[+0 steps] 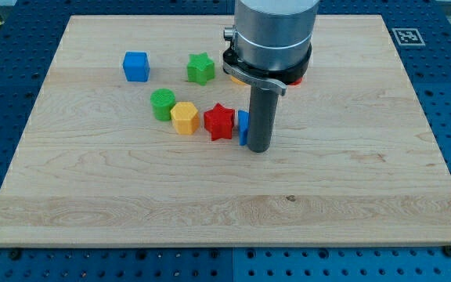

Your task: Place the red circle close to the blue triangle

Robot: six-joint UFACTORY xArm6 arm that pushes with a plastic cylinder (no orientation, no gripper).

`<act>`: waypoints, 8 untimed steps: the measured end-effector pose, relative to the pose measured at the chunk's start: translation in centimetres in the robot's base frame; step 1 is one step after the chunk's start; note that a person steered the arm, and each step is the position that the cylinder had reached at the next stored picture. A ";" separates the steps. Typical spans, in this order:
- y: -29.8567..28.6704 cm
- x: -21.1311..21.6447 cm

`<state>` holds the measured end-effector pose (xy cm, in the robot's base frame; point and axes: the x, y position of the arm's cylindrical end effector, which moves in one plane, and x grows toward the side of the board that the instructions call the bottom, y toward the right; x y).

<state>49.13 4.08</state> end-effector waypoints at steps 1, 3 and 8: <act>0.2 0.0; 10.9 -2.8; 8.2 -18.1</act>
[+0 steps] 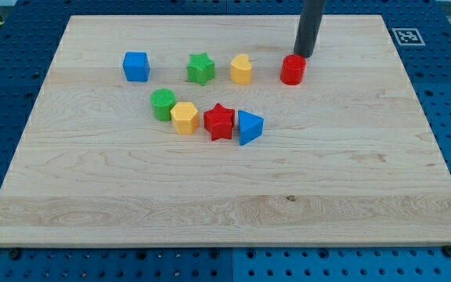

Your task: Place the red circle close to the blue triangle

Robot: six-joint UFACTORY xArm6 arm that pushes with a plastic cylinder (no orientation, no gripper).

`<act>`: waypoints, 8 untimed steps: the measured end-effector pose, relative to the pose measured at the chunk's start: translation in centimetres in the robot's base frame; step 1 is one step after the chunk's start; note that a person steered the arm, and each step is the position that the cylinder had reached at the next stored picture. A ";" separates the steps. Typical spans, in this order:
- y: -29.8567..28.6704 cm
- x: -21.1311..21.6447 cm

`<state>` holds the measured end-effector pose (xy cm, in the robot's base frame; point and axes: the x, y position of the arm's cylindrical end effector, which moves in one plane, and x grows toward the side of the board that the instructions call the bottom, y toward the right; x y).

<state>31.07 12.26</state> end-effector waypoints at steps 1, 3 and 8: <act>-0.7 2.3; -1.0 6.4; -2.5 11.8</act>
